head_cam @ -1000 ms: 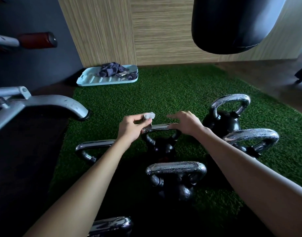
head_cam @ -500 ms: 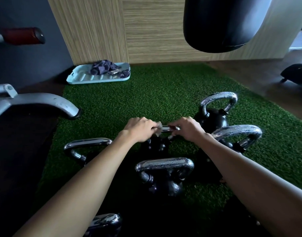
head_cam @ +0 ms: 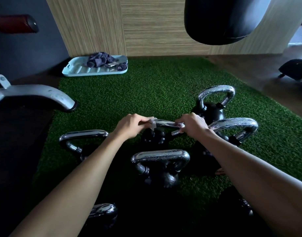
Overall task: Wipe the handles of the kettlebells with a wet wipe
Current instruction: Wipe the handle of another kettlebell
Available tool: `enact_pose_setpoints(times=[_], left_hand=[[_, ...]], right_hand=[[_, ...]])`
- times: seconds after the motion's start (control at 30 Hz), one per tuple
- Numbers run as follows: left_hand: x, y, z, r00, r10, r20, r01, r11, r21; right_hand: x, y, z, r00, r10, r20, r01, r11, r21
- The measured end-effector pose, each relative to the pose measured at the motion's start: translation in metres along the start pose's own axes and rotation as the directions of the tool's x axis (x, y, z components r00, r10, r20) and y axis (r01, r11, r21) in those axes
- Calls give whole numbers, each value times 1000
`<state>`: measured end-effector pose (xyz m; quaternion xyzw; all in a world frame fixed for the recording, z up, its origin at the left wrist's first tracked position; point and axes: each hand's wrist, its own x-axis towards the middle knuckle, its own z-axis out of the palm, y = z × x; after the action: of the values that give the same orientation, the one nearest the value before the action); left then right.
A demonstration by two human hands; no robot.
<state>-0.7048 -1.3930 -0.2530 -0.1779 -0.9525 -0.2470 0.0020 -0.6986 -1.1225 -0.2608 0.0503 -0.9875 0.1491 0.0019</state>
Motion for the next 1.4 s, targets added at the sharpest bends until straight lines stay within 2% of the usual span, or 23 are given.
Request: enact_pose_setpoints(times=[0.17,0.3,0.43,0.6,0.67,0.83,0.87,0.93,1.0,1.03,1.13,1.2,1.27,1.33,1.4], left_hand=[[-8,-4,12,998,51,-43,-60,971,-233],[-7,-29,27,997,-72,6,70,931,-359],[-9,-42,47,988,-140,68,155,937,-312],[-13,-41,55,977,-198,-80,140,875,-463],[-16,-40,60,976,-197,-95,134,882,-452],[-13,-36,49,972,-235,18,232,941,-248],[-14,-37,41,966,-258,-8,250,944,-216],[-18,-38,22,937,-295,-189,246,938,-243],[-21,-40,10,881,-275,-385,154,936,-317],[-21,-40,5,867,-284,-409,120,916,-382],[-19,-30,-10,880,-360,-310,125,805,-580],[-16,-25,-14,902,-339,-269,108,778,-618],[-12,-20,-16,909,-354,-219,105,705,-702],[-9,-15,-15,909,-383,-167,107,600,-793],[-6,-9,-13,918,-368,-149,94,566,-819]], right_hand=[[3,4,3,1000,-2,-5,3,999,48],[6,2,5,1000,-29,-2,29,999,37],[7,-1,4,1000,-16,6,15,999,50],[7,-3,5,999,-36,-1,36,999,36],[10,-4,6,999,-35,2,35,999,34],[17,-7,3,998,-58,4,58,998,37],[17,-8,3,998,-62,-1,62,998,33],[19,-11,4,996,-86,-15,86,996,23],[24,-15,6,996,-77,-40,81,992,92],[27,-19,8,997,-66,-46,72,986,153],[40,-34,9,997,-79,-26,83,968,239],[44,-51,4,994,-107,15,100,963,252],[46,-66,-4,990,-144,12,130,925,358],[43,-76,-9,984,-173,46,114,801,587],[41,-80,-5,970,-223,95,83,673,735]])
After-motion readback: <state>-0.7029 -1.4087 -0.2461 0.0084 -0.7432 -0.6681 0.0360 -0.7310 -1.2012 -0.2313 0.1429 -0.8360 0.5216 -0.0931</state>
